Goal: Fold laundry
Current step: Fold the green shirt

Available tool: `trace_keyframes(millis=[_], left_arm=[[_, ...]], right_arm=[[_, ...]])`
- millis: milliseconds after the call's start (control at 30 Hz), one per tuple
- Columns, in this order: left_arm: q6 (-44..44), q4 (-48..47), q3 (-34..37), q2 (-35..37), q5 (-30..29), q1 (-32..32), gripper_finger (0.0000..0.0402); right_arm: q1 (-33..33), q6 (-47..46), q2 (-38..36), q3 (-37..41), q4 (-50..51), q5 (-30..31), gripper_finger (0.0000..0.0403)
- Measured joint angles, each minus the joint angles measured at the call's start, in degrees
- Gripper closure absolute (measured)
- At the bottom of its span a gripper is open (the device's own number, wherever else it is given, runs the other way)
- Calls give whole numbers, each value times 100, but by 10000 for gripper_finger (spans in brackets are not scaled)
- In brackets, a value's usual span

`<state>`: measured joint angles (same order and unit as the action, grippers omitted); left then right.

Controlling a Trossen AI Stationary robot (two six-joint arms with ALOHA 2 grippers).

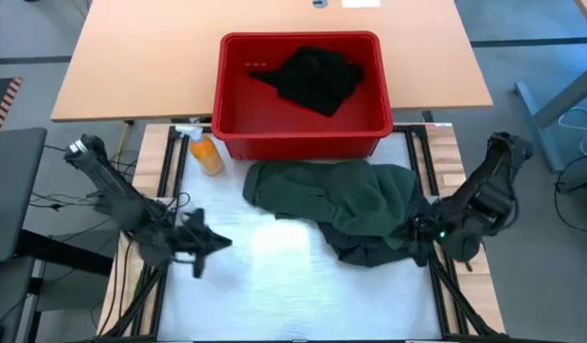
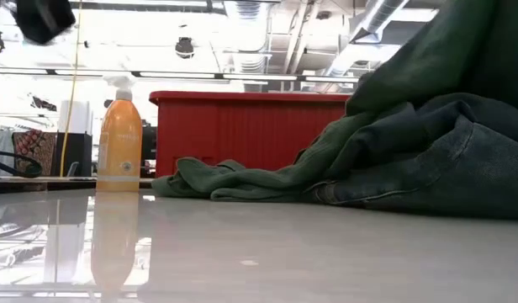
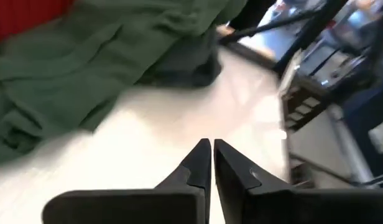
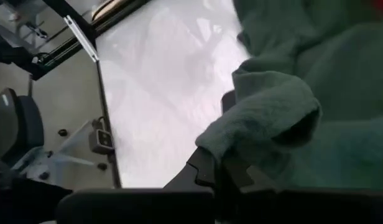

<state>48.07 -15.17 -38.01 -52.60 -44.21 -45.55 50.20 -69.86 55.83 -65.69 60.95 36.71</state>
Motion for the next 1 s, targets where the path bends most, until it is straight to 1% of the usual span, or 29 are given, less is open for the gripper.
trace_keyframes(millis=[100,133,200,267,333,433,600,667,767,833,933,1000], left_arm=[[-81,128,429,-548,-42,328,368],[-216,279,439,-714,-68,532,358],[-759,527,360,-980,3,1000,334],[-1583,576,267,-1280,434,1568,306],[-2188,550,138,-1560,834,2141,277],[-2564,571,-24,-1830,1129,2926,236],[-3208,589,-258,-2195,1952,4067,186],[-3252,579,-314,-2353,2157,4440,174],[-3279,604,-405,-2650,2257,4916,163],[-3304,889,-498,-2871,2413,5157,161],[-3640,1444,-658,-3341,2826,5353,161],[-3926,1600,-830,-3713,2797,5417,161]], right_arm=[[154,-343,-3,76,-1,16,388],[195,-392,-15,76,-6,30,388],[223,-411,-43,76,-43,52,388],[207,-402,-66,76,-71,50,388],[174,-386,-87,76,-83,52,388],[178,-384,-115,76,-154,56,388],[234,-338,-105,76,-193,57,387],[265,-289,-105,76,-189,57,387],[273,-179,-100,76,-184,64,387],[273,-162,-99,76,-137,72,387],[273,4,-101,76,-138,74,387],[273,91,-101,76,-135,78,387]])
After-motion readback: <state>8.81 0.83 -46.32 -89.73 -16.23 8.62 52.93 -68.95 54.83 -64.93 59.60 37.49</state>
